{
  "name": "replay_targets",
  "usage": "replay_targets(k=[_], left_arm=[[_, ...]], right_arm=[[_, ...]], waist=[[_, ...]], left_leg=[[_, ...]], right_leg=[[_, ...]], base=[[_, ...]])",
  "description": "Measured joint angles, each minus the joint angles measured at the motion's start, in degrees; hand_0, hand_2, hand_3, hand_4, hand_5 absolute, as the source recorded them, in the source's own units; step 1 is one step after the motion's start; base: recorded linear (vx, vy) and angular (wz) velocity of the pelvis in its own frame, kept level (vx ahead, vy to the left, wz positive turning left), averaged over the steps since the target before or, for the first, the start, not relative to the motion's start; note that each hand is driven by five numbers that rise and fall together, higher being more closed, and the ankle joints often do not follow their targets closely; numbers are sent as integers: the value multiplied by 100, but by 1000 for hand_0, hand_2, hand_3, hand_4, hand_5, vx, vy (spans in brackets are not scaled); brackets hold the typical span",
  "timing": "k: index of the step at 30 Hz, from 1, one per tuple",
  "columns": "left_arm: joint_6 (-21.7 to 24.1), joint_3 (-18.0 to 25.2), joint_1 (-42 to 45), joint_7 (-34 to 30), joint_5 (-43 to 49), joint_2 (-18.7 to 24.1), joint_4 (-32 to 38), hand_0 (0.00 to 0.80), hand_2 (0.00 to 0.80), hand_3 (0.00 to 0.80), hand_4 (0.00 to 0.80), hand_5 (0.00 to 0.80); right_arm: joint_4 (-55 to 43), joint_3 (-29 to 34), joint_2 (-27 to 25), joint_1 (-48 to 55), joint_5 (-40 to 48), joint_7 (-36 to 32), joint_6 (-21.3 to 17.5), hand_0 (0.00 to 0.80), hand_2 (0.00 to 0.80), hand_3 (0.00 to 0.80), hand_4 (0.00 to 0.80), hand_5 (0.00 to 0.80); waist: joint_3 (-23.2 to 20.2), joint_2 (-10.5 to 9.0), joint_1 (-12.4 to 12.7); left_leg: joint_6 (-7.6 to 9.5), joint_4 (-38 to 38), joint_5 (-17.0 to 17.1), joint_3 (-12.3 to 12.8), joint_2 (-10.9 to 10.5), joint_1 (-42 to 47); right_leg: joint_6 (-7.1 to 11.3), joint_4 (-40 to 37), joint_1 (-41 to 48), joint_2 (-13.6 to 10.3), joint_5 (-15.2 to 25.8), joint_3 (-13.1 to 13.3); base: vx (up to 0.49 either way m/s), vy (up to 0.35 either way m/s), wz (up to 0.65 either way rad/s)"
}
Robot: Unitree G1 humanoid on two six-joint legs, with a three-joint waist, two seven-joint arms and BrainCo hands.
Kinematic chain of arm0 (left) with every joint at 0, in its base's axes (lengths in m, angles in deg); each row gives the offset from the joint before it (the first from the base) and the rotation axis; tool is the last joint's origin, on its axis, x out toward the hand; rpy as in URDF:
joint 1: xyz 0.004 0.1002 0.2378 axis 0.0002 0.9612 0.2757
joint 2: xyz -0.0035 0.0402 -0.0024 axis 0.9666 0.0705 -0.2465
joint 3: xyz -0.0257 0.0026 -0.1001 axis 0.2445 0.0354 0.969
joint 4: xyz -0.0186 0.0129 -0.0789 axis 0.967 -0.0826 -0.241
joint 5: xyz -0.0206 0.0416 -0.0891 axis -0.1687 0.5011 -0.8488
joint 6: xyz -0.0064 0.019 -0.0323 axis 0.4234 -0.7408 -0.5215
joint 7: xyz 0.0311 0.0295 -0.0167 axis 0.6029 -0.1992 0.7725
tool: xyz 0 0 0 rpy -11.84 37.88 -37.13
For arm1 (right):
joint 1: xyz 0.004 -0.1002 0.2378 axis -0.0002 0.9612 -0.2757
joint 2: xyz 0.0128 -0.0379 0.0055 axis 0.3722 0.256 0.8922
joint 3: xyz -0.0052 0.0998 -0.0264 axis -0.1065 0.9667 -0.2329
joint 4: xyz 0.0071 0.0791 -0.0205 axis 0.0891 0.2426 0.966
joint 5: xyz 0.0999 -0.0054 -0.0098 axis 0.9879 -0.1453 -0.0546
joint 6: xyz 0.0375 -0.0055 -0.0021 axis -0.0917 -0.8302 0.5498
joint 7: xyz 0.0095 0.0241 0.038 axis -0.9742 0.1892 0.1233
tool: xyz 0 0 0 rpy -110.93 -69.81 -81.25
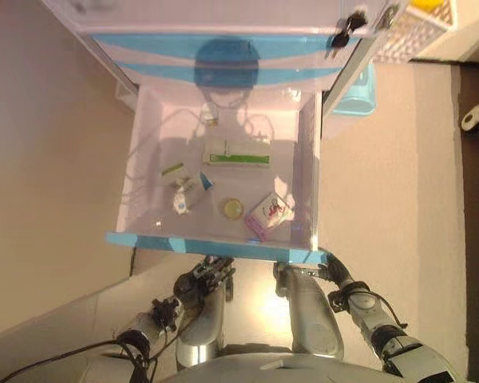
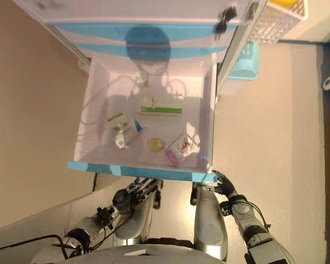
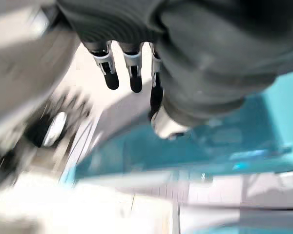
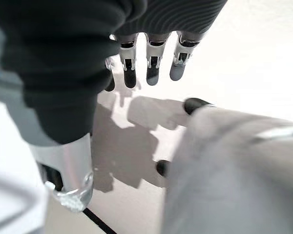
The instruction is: Open the drawer and pick up the medicine
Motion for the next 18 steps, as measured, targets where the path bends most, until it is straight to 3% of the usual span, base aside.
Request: replay_targets(k=[2,4,7,13,18], left_arm=[[648,161,35,1229,291,23,-401,0,0,0,0,0],[1167,146,212,2257,1070,141,-619,0,0,0,0,0],[1532,-177,510,3197,2268,262,-587,0,0,0,0,0],[1601,-1008,685,3904,3744,520,-511,0,0,0,0,0],[1513,-1086,872,3946,4026,635,-515,0,0,0,0,0]], right_arm=[[122,4,27,93,-247,248,95,0,0,0,0,0],[271,4,43,140,-439,665,517,0,0,0,0,0],[511,225,15,221,-490,1453,1159,0,0,0,0,0],[363,907,-78,438,-227,2881,1401,0,0,0,0,0],[-701,1458,-369,683,-581,4369,1245,0,0,0,0,0]], waist=[[-221,-15,13],[-435,-36,52],[-547,-58,117],[-1022,-444,108],[-1371,-611,-68]], left_leg=[[-18,-73,-13,-34,3,149],[-30,-109,-24,-98,3,209],[-34,-196,-27,-119,2,448],[-15,-328,-83,-48,-2,786],[14,-478,-150,174,11,1161]], right_leg=[[-1,-70,159,16,-62,-59],[-18,-90,220,22,-112,-101],[10,-177,479,26,-135,-135],[35,-282,747,45,-176,-4],[88,-509,1080,87,-122,184]], base=[[107,-37,17],[111,-31,12],[101,-23,9],[94,-21,-9],[47,36,-20]])
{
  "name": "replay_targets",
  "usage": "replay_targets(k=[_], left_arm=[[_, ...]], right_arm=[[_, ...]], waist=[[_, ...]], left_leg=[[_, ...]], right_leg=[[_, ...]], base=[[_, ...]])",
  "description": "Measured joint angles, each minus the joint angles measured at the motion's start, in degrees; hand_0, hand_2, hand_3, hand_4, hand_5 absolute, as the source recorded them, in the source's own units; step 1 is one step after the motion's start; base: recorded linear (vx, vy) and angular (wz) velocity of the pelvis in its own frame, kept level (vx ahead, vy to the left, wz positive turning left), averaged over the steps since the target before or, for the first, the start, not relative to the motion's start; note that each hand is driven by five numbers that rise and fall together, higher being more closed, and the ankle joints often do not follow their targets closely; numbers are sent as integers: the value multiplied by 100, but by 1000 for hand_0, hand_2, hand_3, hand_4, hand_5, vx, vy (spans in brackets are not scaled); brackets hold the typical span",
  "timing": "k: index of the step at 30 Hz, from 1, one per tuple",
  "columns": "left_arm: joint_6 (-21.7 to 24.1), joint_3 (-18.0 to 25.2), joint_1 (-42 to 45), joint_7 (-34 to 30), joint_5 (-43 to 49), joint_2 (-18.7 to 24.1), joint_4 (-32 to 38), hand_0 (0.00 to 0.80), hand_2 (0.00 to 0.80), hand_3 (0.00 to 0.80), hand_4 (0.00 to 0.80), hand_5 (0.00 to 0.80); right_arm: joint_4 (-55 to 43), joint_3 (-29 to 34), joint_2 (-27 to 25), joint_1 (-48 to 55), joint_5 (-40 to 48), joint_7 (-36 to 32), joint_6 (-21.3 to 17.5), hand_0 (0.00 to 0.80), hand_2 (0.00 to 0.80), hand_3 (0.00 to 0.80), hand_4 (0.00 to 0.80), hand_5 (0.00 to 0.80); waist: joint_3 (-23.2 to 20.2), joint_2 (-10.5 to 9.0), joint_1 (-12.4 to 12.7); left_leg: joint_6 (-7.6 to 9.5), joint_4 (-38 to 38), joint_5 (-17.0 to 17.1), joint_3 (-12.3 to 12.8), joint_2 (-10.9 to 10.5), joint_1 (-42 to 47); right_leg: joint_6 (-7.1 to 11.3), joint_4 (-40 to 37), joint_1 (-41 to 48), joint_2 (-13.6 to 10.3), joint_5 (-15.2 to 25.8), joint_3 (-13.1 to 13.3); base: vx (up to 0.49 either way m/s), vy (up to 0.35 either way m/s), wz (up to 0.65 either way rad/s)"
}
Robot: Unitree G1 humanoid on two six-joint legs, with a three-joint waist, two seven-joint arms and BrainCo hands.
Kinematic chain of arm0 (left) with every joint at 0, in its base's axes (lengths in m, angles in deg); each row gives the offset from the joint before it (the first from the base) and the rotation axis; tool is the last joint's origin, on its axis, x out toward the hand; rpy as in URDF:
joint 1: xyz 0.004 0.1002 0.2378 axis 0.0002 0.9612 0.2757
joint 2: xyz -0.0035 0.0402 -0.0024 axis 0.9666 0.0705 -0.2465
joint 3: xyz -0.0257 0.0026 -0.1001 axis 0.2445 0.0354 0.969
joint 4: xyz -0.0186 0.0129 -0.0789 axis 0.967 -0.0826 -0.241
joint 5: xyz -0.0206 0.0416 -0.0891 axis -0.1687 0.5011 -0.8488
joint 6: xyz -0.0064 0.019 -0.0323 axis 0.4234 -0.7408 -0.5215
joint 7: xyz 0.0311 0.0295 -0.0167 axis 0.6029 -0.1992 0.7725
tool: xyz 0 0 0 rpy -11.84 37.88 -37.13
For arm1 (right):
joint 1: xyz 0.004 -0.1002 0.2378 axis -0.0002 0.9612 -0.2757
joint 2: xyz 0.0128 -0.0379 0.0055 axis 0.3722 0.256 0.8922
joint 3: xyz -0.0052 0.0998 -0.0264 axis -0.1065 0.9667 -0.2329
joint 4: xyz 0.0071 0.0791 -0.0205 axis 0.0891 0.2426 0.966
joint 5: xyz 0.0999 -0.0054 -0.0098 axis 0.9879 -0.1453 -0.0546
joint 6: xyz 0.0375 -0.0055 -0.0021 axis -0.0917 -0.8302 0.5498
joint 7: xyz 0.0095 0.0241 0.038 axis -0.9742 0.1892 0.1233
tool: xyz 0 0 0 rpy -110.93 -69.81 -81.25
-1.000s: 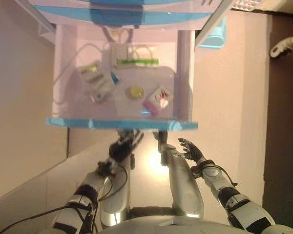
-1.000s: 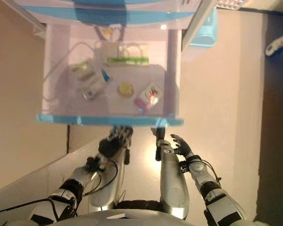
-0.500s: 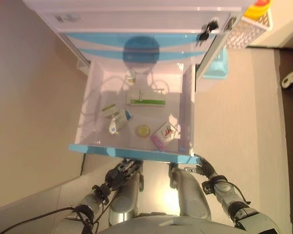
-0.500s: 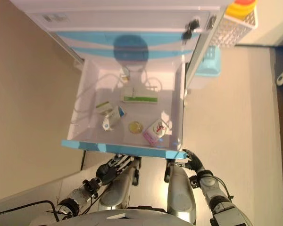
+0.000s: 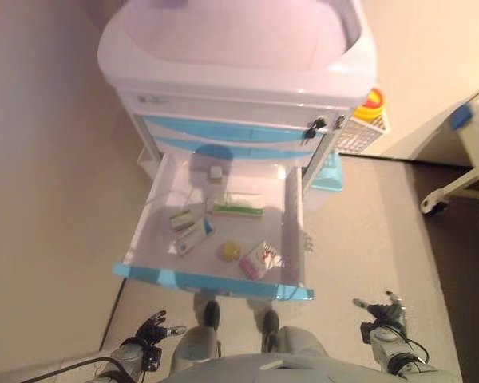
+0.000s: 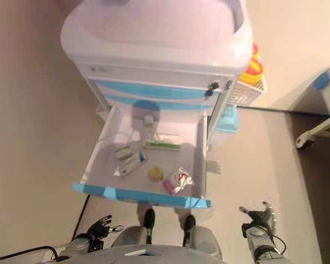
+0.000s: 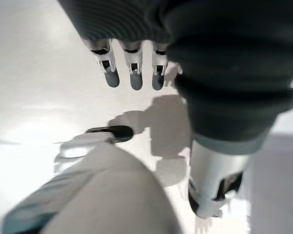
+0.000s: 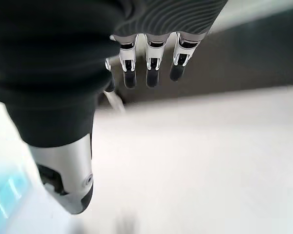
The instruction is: Open the drawer and pick up the medicine
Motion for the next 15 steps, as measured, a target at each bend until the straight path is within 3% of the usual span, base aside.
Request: replay_targets(k=[3,6,10,15], left_arm=[[-57,45,160,12,75,-53,45,0,0,0,0,0],[-128,83,248,44,77,-100,124,0,0,0,0,0],[-154,296,366,106,77,-249,161,0,0,0,0,0],[-149,405,406,167,91,-332,155,0,0,0,0,0]], right_arm=[[-1395,64,-332,161,-520,584,19,0,0,0,0,0],[-2881,43,-568,58,-1004,583,-174,0,0,0,0,0],[-4267,-438,-784,-88,-1657,-358,-504,0,0,0,0,0],[-5077,-1497,-1149,-361,-2102,-1937,-1305,0,0,0,0,0]], waist=[[-79,56,-141],[-96,130,-232],[-202,185,-208],[-297,187,-55]], left_leg=[[35,-47,-15,75,-7,50],[51,-100,-9,131,-5,172],[82,-201,9,146,-16,204],[93,-323,35,133,-27,281]], right_leg=[[43,-219,83,14,127,92],[57,-570,334,29,322,143],[96,-797,419,15,418,148],[109,-966,534,7,457,108]], base=[[-6,86,-17],[-11,76,-9],[-13,32,0],[-15,6,4]])
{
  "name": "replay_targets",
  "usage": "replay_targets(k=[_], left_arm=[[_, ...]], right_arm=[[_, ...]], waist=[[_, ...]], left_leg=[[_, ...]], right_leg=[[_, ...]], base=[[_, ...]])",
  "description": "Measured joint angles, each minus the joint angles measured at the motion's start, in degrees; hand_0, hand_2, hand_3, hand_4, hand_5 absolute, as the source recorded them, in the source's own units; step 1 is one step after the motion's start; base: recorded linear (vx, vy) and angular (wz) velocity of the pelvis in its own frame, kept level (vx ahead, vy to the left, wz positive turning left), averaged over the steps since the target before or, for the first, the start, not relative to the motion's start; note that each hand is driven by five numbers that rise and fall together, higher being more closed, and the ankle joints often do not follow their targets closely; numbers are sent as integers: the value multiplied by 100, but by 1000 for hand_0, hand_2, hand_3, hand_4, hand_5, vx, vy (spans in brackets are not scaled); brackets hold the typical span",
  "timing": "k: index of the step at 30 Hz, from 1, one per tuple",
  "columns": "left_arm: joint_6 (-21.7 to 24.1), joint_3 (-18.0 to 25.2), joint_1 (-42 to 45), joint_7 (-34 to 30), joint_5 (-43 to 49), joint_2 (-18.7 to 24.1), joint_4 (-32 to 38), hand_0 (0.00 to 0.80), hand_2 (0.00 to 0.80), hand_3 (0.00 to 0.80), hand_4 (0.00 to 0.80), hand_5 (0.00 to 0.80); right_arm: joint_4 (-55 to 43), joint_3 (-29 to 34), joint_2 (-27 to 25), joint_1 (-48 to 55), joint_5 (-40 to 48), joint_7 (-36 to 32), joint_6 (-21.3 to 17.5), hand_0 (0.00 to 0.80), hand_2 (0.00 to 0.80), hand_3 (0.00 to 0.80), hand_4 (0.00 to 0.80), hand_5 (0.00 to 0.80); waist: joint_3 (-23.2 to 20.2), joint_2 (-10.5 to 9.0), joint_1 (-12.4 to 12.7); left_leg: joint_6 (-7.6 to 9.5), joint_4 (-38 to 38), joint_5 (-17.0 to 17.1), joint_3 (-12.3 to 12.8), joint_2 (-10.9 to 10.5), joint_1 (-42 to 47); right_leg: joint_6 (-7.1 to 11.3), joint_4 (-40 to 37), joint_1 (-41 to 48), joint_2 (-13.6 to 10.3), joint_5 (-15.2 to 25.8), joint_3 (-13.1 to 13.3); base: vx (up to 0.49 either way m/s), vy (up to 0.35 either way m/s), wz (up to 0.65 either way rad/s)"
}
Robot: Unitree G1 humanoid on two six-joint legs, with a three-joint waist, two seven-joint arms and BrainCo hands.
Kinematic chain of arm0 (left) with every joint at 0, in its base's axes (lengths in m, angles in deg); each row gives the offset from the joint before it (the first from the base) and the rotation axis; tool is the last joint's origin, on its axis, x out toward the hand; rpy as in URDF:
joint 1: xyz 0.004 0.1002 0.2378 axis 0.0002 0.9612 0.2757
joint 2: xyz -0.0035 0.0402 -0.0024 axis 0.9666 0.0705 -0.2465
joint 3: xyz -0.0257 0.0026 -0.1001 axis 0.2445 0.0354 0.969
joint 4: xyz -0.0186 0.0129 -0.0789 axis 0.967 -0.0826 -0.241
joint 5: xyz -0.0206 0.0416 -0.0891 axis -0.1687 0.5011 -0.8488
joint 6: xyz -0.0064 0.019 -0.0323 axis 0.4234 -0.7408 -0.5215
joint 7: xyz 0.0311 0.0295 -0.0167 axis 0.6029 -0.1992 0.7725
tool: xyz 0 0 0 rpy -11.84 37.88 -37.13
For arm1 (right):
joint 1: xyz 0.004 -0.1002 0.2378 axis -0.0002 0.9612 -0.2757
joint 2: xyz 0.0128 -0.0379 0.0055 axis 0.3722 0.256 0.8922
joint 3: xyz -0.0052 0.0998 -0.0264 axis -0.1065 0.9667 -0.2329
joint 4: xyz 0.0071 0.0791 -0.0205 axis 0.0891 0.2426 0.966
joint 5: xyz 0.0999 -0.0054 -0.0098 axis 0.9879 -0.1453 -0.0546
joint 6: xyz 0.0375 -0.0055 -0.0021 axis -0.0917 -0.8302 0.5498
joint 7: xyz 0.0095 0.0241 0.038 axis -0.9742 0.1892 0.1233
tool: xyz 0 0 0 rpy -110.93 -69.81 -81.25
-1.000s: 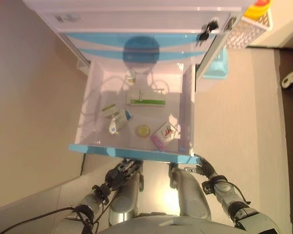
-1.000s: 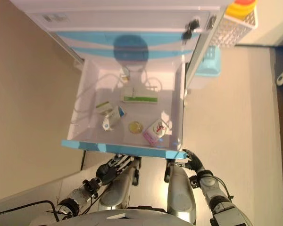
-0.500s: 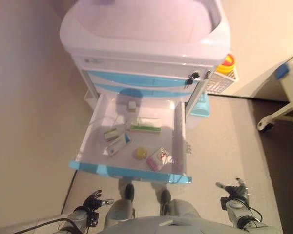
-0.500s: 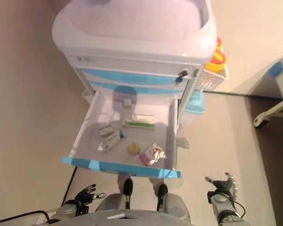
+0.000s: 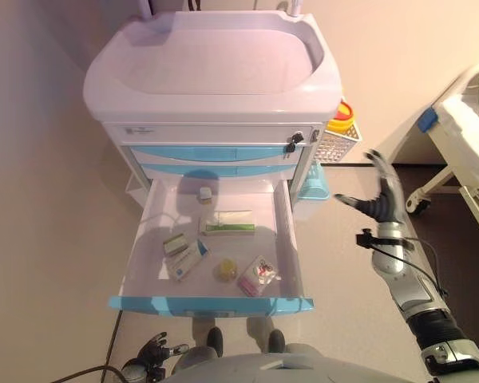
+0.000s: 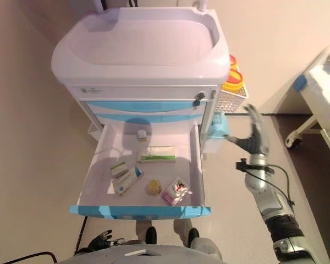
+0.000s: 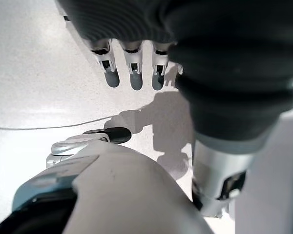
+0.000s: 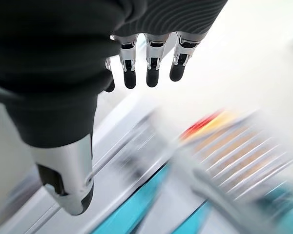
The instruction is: Open the drawer and pick up the medicine
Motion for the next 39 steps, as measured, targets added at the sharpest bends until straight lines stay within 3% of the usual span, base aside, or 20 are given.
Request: replay_targets(k=[3,6,10,20,27,34,39], left_arm=[[-4,-2,-8,-1,10,1,-5,0,0,0,0,0],[-15,-5,-18,-8,41,8,2,0,0,0,0,0],[-150,-16,-94,-98,113,38,18,0,0,0,0,0],[-398,-20,-261,-203,232,108,52,0,0,0,0,0],[-413,-39,-342,-226,365,124,80,0,0,0,0,0],[-409,-131,-353,-218,398,123,213,0,0,0,0,0],[-409,-143,-352,-217,406,122,238,0,0,0,0,0]], right_arm=[[-154,-677,-182,-145,-276,-1053,-478,0,0,0,0,0],[-145,-1161,-358,-236,-325,-1888,-550,0,0,0,0,0],[253,-1979,-497,-583,-934,-2387,-504,0,0,0,0,0],[1349,-2969,-268,-1181,-2202,-2411,-262,0,0,0,0,0],[1867,-3139,241,-1382,-2335,-2357,-95,0,0,0,0,0],[2596,-3168,757,-1319,-2604,-1692,481,0,0,0,0,0],[2825,-3163,963,-1309,-2733,-1487,624,0,0,0,0,0]], waist=[[-37,-14,79],[-58,-32,166],[-64,-40,291],[-54,-94,621],[-42,-120,814],[-18,-85,894],[12,-37,951]], left_leg=[[-3,-55,21,-58,-9,29],[-5,-77,32,-164,-39,27],[-9,-80,41,-324,-76,23],[-55,-164,110,-653,-93,9],[-78,-170,127,-769,-100,-17],[-60,-170,193,-936,-164,-121],[-49,-173,207,-982,-180,-173]], right_leg=[[11,-103,90,-3,10,-72],[17,-206,181,-7,14,-200],[23,-301,291,-16,17,-354],[24,-503,482,-7,17,-665],[21,-512,507,-4,13,-766],[48,-512,481,-35,-5,-927],[51,-512,459,-55,-7,-958]], base=[[-11,1,12],[-14,-3,22],[-7,-12,21],[8,-34,17],[19,-12,9],[10,6,12],[4,5,7]])
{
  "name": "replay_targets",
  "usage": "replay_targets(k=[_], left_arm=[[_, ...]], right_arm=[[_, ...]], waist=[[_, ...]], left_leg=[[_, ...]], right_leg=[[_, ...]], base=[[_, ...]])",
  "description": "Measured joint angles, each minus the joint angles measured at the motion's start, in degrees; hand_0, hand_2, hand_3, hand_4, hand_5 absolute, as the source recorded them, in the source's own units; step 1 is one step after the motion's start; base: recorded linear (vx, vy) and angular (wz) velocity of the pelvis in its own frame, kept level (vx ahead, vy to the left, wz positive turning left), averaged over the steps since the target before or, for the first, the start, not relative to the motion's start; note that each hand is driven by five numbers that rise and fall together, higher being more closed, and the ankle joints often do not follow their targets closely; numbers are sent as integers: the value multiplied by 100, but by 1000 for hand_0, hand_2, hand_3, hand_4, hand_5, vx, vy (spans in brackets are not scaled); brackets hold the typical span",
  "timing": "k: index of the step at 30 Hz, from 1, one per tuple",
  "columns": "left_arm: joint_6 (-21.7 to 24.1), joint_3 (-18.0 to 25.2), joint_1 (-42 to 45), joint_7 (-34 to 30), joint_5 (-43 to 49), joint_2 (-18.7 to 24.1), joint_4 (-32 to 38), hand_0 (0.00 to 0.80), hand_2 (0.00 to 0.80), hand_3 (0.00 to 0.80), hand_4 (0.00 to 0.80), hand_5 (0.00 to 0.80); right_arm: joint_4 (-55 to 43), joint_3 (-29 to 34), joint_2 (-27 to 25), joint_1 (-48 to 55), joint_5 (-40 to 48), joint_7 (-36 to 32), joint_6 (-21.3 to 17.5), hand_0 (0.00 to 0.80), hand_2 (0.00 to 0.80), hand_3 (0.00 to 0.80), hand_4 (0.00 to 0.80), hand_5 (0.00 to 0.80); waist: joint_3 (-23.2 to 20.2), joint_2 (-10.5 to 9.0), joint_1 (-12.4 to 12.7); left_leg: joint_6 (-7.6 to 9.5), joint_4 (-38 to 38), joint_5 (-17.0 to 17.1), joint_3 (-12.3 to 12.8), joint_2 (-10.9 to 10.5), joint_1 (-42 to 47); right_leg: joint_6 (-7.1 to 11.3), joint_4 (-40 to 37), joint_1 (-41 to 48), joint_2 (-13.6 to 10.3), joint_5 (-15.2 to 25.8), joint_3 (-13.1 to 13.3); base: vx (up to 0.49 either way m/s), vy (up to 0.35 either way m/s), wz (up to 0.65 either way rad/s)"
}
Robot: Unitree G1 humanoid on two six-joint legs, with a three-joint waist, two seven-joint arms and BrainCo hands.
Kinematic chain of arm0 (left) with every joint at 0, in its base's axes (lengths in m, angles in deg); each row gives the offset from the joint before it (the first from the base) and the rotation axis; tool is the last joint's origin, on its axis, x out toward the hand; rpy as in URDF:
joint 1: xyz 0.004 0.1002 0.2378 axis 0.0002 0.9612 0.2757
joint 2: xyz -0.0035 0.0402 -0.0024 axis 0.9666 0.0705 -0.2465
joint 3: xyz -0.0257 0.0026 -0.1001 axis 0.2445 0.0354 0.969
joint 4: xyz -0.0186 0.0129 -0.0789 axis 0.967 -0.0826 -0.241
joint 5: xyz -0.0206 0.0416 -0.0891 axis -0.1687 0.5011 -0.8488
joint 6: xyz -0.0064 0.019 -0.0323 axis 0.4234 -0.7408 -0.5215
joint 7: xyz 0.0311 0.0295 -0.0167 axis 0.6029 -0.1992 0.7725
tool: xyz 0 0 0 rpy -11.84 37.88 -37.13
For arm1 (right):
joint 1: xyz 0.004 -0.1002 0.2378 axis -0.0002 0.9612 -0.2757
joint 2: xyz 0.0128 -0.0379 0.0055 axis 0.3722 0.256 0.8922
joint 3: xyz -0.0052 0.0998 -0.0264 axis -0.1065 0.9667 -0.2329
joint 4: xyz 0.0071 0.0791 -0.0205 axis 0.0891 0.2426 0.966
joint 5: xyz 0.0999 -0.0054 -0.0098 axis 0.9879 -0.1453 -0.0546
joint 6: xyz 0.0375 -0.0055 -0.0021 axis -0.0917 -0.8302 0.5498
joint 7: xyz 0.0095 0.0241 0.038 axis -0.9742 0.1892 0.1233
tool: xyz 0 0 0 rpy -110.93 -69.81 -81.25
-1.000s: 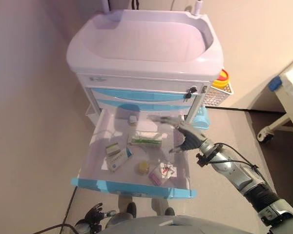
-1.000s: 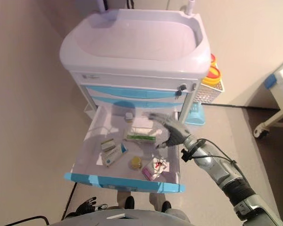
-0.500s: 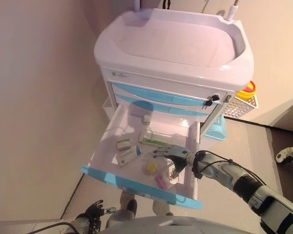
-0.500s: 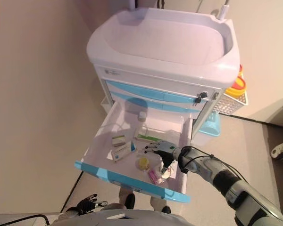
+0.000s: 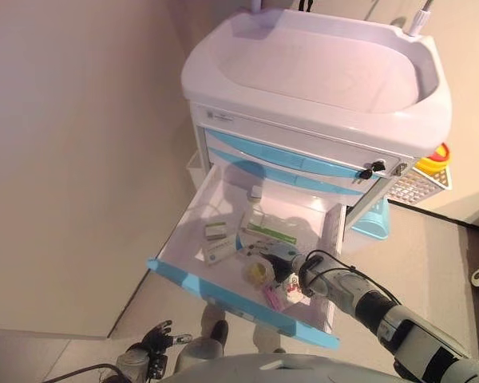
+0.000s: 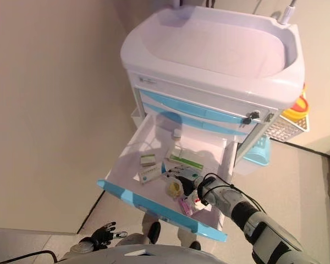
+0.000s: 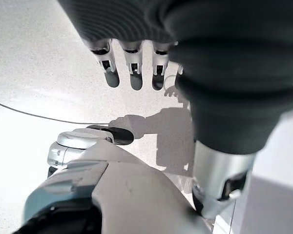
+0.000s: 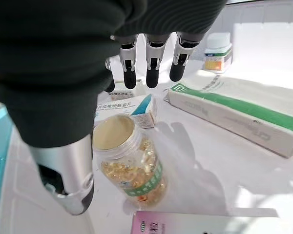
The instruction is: Open the drawer and pick up the medicine
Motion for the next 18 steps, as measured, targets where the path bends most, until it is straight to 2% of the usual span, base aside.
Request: replay_targets(k=[18], left_arm=[[-1,-10,11,2,54,1,0,0,0,0,0,0]], right_arm=[[630,2,209,4,-339,357,378,0,0,0,0,0]], waist=[[26,130,16]], left_leg=[[0,1,27,-106,0,-22]], right_leg=[[-2,0,14,-9,1,-77]], base=[[4,1,3]])
